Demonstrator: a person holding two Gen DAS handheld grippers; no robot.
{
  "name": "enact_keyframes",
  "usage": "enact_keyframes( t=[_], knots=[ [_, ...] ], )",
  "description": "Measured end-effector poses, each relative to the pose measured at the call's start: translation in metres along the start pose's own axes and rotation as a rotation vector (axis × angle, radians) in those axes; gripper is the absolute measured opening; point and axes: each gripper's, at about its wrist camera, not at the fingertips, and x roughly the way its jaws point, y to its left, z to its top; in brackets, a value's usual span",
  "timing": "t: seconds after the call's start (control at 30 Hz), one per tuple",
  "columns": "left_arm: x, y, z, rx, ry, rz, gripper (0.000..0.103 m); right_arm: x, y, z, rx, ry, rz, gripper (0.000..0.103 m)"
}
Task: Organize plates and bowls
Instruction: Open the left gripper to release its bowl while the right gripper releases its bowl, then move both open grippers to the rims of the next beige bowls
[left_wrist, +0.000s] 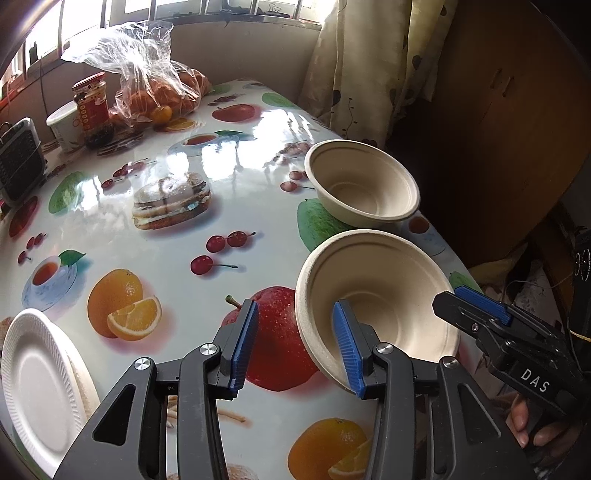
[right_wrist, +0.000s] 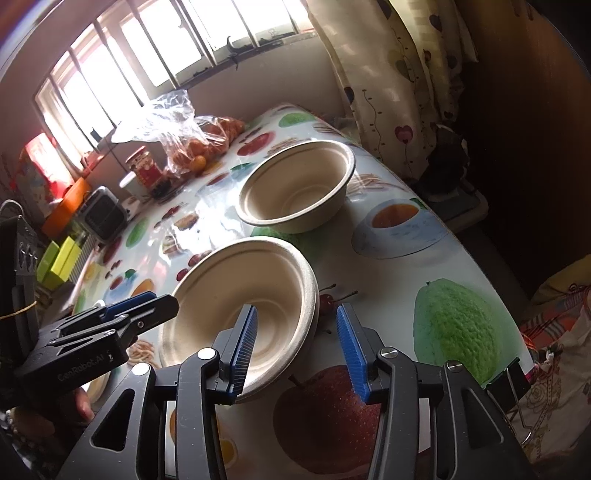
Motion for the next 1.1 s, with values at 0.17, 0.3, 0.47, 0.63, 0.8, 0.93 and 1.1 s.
enact_keyframes(
  t=[0.17, 0.3, 0.47, 0.63, 0.8, 0.93, 1.1],
  knots=[
    [-0.001, 0.001, 0.006, 0.008, -0.008, 0.011, 0.045, -0.002, -0.001, 0.005, 0.009, -0.011, 0.005, 0.045],
    [-0.001, 0.002, 0.013, 0.013, -0.013, 0.013, 0.045, -0.001, -0.002, 0.011, 0.012, -0.016, 0.0, 0.046],
    [0.001, 0.003, 0.023, 0.018, -0.02, 0.015, 0.045, -0.002, -0.004, 0.021, 0.013, -0.031, -0.011, 0.046],
    [0.003, 0.001, 0.033, 0.032, -0.033, 0.016, 0.045, 0.001, -0.008, 0.032, 0.018, -0.042, -0.032, 0.047],
    [0.01, 0.004, 0.048, 0.022, -0.038, -0.002, 0.045, 0.003, -0.013, 0.044, 0.01, -0.051, -0.048, 0.047],
    [0.021, 0.008, 0.063, 0.012, -0.037, -0.016, 0.045, 0.006, -0.017, 0.055, 0.001, -0.06, -0.071, 0.047],
    [0.03, 0.011, 0.077, -0.001, -0.041, -0.023, 0.045, 0.012, -0.024, 0.066, -0.003, -0.059, -0.085, 0.047]
  ],
)
